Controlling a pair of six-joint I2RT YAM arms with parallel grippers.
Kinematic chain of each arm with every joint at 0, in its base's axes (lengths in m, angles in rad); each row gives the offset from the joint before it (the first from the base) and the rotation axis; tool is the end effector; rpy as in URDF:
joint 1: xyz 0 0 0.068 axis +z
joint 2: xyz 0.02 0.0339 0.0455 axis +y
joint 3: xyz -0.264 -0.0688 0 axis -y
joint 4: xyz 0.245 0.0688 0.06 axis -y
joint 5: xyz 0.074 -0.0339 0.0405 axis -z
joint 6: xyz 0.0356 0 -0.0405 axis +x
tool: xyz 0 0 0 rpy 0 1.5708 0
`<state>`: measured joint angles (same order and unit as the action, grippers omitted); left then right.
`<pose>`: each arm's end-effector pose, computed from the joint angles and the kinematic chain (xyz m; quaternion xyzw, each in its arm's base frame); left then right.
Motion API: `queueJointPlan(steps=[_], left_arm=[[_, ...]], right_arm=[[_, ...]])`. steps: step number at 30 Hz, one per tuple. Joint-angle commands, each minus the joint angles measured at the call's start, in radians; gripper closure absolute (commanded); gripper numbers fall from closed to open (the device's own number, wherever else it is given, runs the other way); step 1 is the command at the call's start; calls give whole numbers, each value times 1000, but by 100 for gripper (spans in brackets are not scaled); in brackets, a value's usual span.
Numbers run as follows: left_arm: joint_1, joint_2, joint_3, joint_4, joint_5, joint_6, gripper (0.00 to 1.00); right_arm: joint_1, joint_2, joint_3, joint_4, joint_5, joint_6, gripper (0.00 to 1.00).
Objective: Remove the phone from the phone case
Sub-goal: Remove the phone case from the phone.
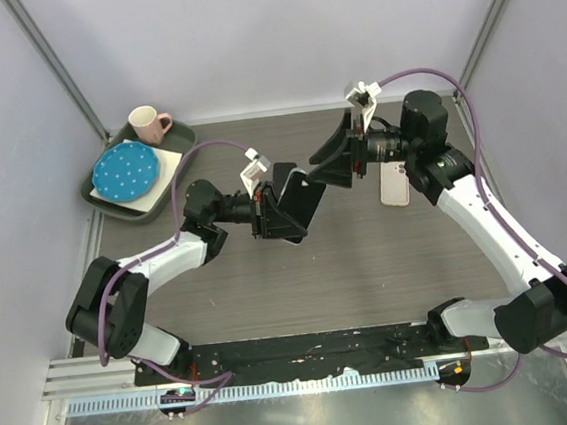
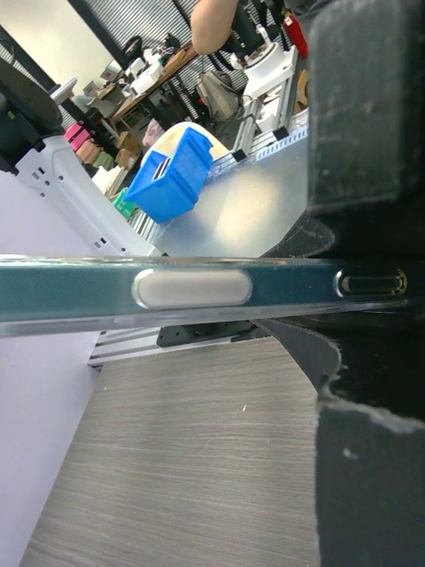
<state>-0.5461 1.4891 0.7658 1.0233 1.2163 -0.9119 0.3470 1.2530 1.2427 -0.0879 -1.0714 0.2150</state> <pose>0.2427 -0.1866 0.2850 0.3636 0.5626 -0.6929 0.2668 0.2468 0.1225 0.4128 -0.3841 0.6132 0.5235 0.4499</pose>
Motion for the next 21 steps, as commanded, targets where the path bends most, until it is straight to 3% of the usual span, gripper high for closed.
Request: queueJointPlan(steps=[1, 7, 9, 16, 21], left_arm=[[-8, -18, 39, 43, 44, 19, 100], [-11, -46, 78, -216, 121, 209, 100], [-9, -52, 92, -369, 121, 316, 100], [-9, -59, 150, -626, 92, 516, 100], [-9, -73, 230, -1011, 57, 806, 100]], right_arm=[[0, 52, 83, 71, 5, 139, 34], [29, 132, 225, -220, 60, -8, 38], [43, 152, 259, -309, 94, -57, 44], [58, 167, 253, -389, 103, -129, 48], [67, 158, 225, -441, 107, -180, 57]])
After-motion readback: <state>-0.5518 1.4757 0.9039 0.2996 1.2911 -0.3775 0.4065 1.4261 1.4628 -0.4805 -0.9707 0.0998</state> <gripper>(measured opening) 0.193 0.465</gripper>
